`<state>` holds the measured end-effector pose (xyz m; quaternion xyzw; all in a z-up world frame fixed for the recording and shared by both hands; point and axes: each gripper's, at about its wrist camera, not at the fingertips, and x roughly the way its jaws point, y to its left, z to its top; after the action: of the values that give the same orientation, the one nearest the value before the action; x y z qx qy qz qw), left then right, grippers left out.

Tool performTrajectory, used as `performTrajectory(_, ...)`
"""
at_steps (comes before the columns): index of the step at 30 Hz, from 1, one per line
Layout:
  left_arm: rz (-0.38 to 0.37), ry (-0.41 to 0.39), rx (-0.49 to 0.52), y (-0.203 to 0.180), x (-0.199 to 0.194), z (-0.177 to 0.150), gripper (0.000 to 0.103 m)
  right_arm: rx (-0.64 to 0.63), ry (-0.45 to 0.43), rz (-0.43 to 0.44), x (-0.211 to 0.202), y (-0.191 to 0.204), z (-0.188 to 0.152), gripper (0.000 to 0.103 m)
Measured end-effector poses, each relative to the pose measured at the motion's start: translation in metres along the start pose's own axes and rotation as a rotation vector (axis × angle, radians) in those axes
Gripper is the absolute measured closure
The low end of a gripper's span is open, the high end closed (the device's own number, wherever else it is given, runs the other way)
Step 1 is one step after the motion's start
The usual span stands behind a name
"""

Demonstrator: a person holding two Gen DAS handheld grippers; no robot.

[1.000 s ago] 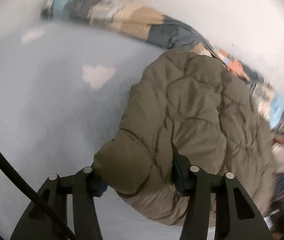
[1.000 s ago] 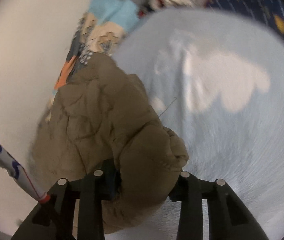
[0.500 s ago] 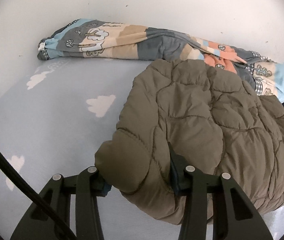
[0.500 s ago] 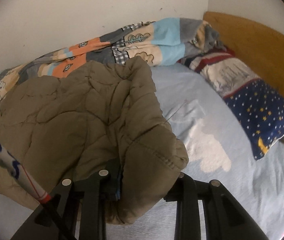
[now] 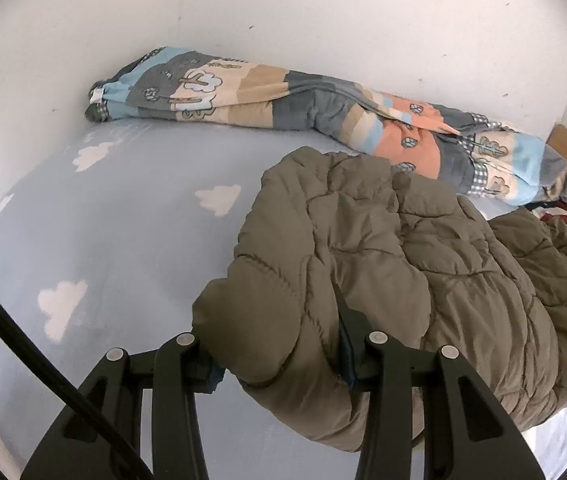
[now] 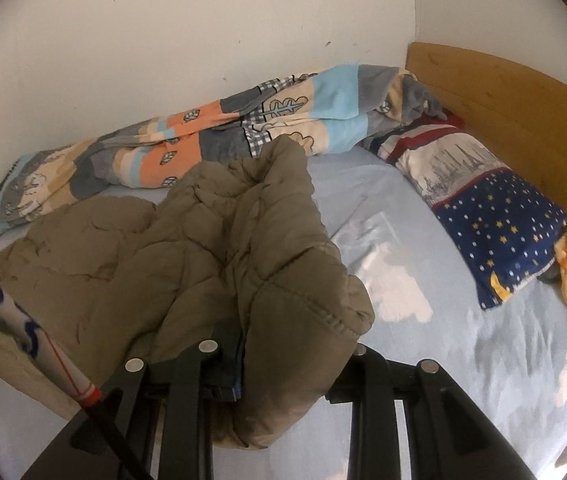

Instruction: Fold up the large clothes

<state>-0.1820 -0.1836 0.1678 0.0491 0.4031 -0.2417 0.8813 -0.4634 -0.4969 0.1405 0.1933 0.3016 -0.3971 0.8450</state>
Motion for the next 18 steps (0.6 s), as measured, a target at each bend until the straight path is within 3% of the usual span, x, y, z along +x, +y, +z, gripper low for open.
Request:
performTrajectory(7,-0.006,0.013,0.024,0.012,-0.043,-0.065,0.06,0.056,0.015,0.008,-0.051,-0.023,-0.057,0.074)
performTrajectory(11,-0.003,0.071,0.008,0.022,-0.041,-0.1,0.058,0.1,0.052,0.006,-0.062,-0.039,-0.088,0.074)
performTrajectory(13,0.002,0.132,-0.045,0.03,-0.027,-0.111,0.052,0.154,0.11,0.01,-0.053,-0.051,-0.104,0.073)
performTrajectory(16,-0.012,0.222,-0.168,0.049,-0.007,-0.117,0.031,0.217,0.219,0.004,-0.026,-0.063,-0.125,0.069)
performTrajectory(17,-0.013,0.244,-0.225,0.059,-0.005,-0.117,0.023,0.258,0.255,0.017,-0.018,-0.069,-0.129,0.063)
performTrajectory(18,-0.032,0.261,-0.265,0.066,-0.004,-0.116,0.022,0.311,0.27,0.038,-0.017,-0.076,-0.131,0.06)
